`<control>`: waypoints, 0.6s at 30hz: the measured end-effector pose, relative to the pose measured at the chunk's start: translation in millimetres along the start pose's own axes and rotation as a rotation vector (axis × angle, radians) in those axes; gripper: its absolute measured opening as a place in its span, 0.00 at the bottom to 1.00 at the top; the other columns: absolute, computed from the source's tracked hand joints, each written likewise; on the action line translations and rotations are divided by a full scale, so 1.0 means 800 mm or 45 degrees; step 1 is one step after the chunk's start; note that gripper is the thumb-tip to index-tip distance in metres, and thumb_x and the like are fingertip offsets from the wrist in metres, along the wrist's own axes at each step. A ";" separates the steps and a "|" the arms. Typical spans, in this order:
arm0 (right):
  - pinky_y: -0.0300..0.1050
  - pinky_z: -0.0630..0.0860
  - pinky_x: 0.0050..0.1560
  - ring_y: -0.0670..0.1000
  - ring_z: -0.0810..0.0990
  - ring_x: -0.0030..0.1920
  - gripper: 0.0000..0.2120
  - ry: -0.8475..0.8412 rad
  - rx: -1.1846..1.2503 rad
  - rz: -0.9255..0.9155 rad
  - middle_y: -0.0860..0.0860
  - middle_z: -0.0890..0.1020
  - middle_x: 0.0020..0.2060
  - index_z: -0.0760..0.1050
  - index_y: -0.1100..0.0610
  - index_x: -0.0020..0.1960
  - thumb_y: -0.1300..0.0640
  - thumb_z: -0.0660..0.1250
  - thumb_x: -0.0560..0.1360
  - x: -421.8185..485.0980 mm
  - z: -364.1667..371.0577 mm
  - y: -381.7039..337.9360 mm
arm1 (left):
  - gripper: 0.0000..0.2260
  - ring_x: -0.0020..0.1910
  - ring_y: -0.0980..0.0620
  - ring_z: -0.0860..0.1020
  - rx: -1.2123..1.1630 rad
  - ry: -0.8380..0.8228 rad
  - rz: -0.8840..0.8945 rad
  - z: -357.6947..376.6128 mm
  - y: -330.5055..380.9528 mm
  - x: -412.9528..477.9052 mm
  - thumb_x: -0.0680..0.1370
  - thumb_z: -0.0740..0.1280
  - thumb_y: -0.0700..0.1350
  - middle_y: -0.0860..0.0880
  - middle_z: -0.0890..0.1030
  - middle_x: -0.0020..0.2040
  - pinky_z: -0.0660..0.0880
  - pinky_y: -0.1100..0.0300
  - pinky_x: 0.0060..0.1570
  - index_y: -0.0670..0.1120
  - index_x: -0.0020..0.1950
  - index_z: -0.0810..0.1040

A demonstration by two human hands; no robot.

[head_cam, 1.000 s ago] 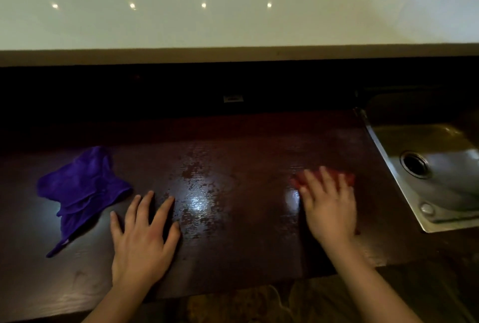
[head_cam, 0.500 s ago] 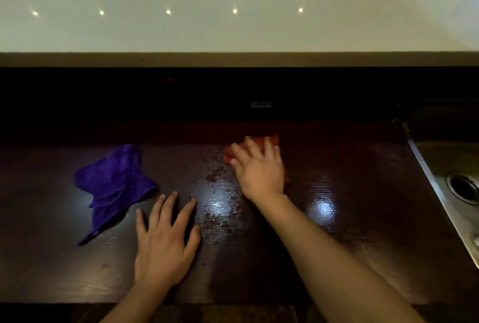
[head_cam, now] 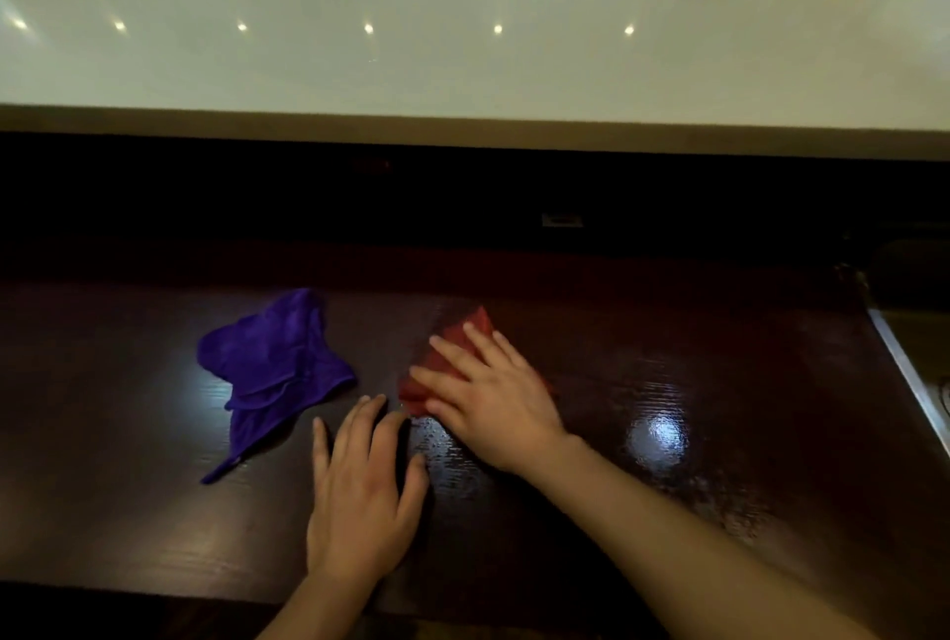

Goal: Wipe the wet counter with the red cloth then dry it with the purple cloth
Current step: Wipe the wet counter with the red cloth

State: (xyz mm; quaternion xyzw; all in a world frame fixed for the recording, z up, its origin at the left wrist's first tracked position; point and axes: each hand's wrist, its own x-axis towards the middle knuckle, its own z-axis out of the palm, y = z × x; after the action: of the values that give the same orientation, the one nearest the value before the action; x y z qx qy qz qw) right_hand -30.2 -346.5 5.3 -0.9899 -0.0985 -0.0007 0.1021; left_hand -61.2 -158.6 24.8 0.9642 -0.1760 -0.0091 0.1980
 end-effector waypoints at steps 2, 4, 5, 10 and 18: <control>0.60 0.56 0.76 0.57 0.60 0.77 0.21 -0.003 -0.024 0.026 0.45 0.66 0.76 0.66 0.35 0.71 0.36 0.53 0.79 -0.028 -0.010 0.042 | 0.23 0.71 0.43 0.68 0.010 0.005 0.012 0.002 -0.001 0.001 0.75 0.55 0.55 0.42 0.74 0.67 0.54 0.33 0.71 0.44 0.64 0.75; 0.58 0.56 0.75 0.57 0.59 0.77 0.21 0.043 -0.051 0.355 0.46 0.65 0.76 0.67 0.36 0.71 0.36 0.54 0.79 -0.051 -0.024 0.096 | 0.22 0.71 0.43 0.68 0.022 0.000 0.022 0.004 -0.002 0.002 0.75 0.56 0.55 0.43 0.74 0.67 0.55 0.32 0.71 0.45 0.63 0.75; 0.58 0.55 0.75 0.57 0.58 0.77 0.22 0.079 -0.050 0.581 0.46 0.65 0.76 0.66 0.36 0.72 0.36 0.53 0.80 -0.063 -0.034 0.117 | 0.22 0.71 0.42 0.68 0.038 -0.007 0.029 0.005 -0.003 0.003 0.75 0.56 0.55 0.42 0.74 0.67 0.55 0.32 0.71 0.45 0.63 0.75; 0.61 0.58 0.75 0.61 0.60 0.76 0.22 0.166 -0.052 0.700 0.47 0.67 0.75 0.66 0.36 0.72 0.37 0.53 0.79 -0.093 -0.019 0.063 | 0.22 0.69 0.41 0.68 0.104 -0.034 0.038 0.005 -0.001 0.002 0.75 0.56 0.56 0.41 0.74 0.65 0.55 0.31 0.70 0.46 0.63 0.75; 0.60 0.49 0.76 0.62 0.53 0.78 0.23 0.093 0.018 0.858 0.48 0.60 0.78 0.62 0.38 0.74 0.37 0.51 0.80 -0.027 -0.026 0.039 | 0.23 0.70 0.44 0.66 0.027 -0.008 0.027 0.006 -0.002 -0.002 0.75 0.56 0.56 0.43 0.73 0.67 0.51 0.35 0.73 0.47 0.65 0.73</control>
State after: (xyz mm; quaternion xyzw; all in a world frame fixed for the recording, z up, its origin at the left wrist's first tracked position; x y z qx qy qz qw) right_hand -44.8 -384.9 18.8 -0.9654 0.2378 -0.0015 0.1067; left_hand -62.2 -158.4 20.0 0.9643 -0.1871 -0.0080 0.1874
